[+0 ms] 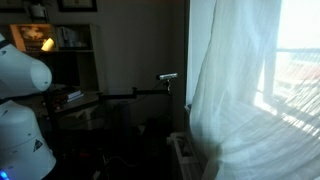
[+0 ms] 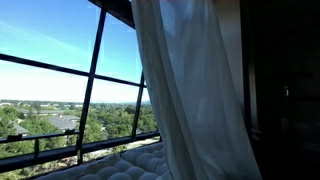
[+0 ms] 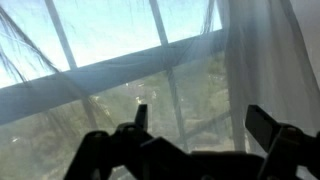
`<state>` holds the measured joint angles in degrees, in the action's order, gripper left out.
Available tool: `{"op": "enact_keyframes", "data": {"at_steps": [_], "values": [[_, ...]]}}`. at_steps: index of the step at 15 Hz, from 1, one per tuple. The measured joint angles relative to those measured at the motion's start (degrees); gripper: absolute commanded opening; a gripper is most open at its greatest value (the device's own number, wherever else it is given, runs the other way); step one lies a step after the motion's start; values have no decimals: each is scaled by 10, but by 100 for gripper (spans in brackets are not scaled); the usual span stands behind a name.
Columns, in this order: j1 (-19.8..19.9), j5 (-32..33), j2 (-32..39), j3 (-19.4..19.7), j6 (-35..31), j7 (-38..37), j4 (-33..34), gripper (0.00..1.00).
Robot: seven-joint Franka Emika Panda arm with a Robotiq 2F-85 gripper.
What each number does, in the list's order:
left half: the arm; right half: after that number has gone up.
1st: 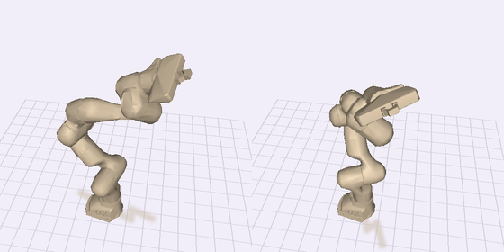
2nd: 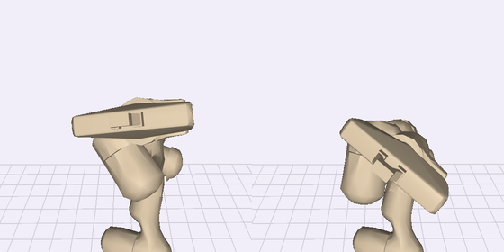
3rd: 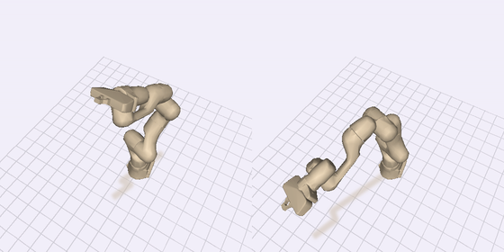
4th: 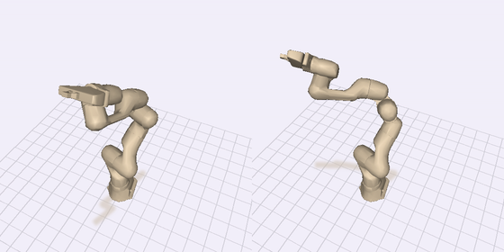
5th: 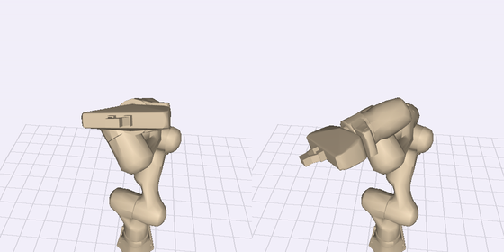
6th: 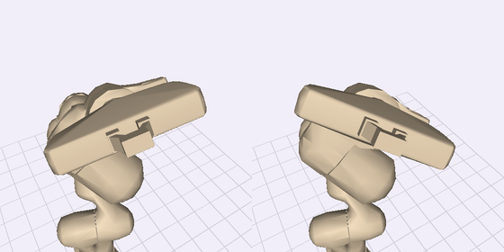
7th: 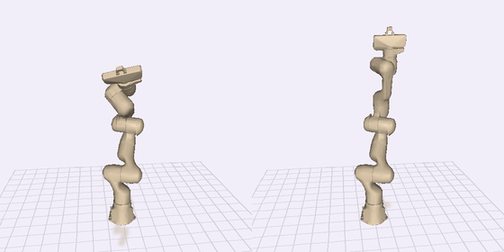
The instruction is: Open the curtain
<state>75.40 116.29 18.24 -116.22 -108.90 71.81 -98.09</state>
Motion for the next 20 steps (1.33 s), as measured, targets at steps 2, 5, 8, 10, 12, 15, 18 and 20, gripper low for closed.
{"op": "enact_keyframes", "data": {"at_steps": [2,5,8,10,12,15,18,20], "values": [[-1,-7,-1,-3,14,-6,-1,100],[-2,-15,4,-8,14,-14,-1,100],[-2,-15,8,-8,14,-14,-1,100],[-2,-15,9,-8,14,-14,-2,100],[-2,-15,9,-9,14,-14,-2,100],[-2,-15,9,-9,14,-14,-2,100],[-8,-14,9,2,-33,-2,-2,100],[-26,-15,9,28,-104,15,-2,100]]}}
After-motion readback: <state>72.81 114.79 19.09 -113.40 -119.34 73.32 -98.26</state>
